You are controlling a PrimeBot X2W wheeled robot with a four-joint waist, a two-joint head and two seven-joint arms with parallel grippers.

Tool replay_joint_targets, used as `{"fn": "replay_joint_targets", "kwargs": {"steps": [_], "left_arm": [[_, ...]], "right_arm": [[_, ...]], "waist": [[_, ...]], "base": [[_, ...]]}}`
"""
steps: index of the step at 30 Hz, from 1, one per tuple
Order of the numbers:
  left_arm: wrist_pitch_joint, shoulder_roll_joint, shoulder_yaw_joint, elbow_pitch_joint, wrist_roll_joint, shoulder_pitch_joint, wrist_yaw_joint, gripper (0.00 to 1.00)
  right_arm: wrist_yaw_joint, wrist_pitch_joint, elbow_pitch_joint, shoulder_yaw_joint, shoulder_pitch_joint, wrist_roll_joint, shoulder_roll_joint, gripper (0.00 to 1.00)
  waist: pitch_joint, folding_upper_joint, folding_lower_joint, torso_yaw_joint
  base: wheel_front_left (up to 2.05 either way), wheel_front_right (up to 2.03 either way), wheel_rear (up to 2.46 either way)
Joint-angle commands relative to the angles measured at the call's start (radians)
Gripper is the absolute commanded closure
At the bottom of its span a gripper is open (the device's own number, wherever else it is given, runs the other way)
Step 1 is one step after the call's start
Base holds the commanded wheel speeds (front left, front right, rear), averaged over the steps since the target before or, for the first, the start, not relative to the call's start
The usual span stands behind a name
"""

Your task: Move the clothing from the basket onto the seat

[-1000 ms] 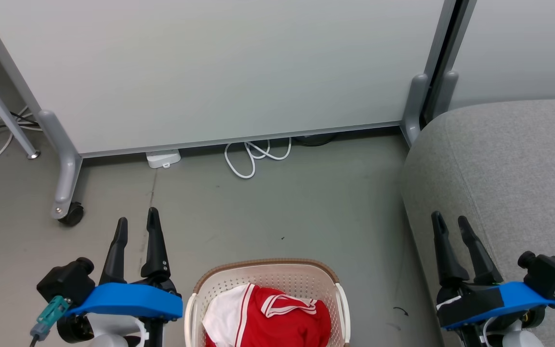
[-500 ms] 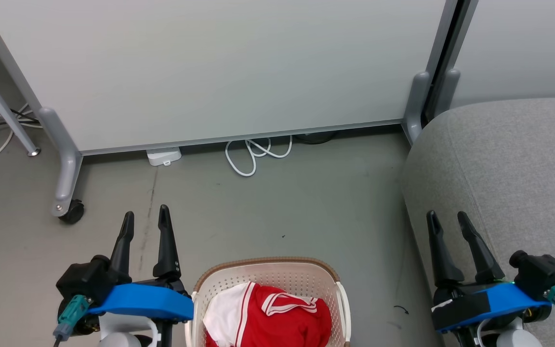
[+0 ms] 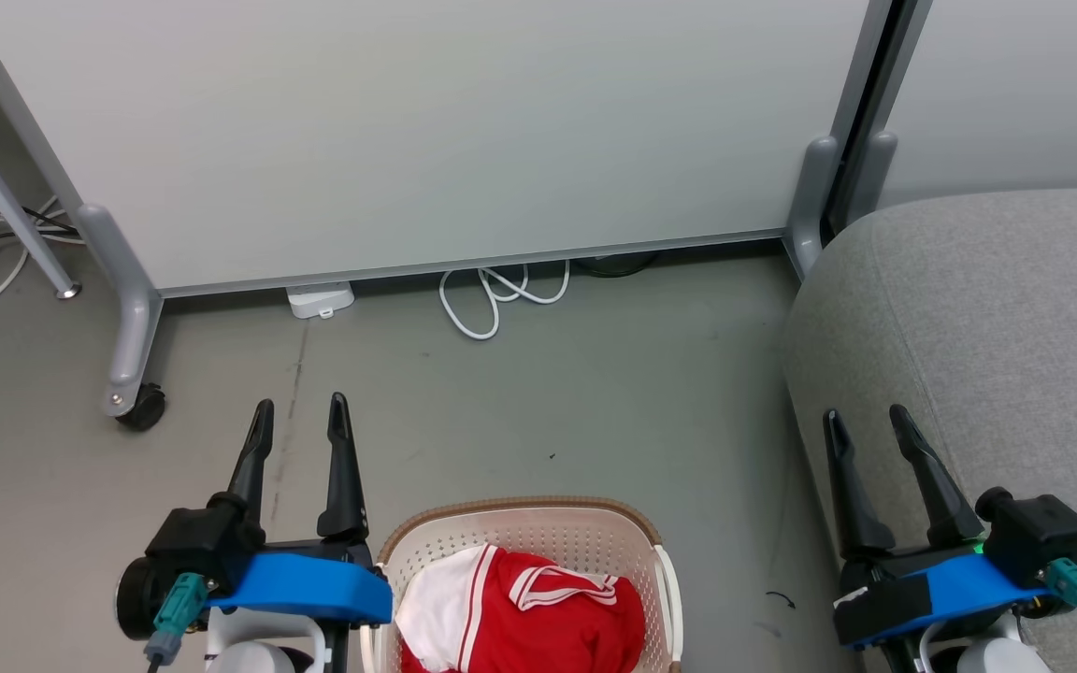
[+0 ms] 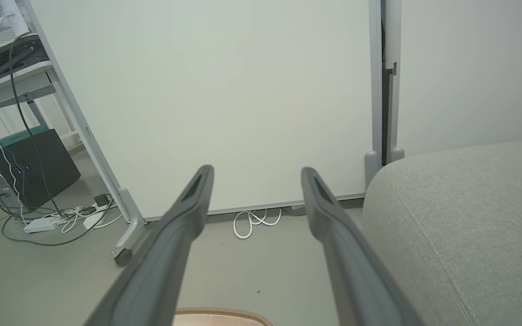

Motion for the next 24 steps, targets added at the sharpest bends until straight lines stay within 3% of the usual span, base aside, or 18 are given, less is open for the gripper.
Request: {"fn": "replay_joint_targets", "kwargs": {"steps": [1, 24], "left_arm": [[-0.009, 0.004, -0.006, -0.005, 0.022, -0.019, 0.003, 0.0], [-0.052, 0.004, -0.042, 0.04, 0.161, -0.02, -0.025, 0.0]], "right_arm": [[0.002, -0.01, -0.009, -0.001, -0.011, -0.022, -0.007, 0.0], [0.002, -0.054, 0.017, 0.018, -0.008, -0.183, -0.008, 0.0]], "waist": [[0.0, 0.0, 0.0, 0.0], [-0.004, 0.0, 0.0, 0.006]], "base": [[0.0, 0.0, 0.0], [0.0, 0.0, 0.0]]}}
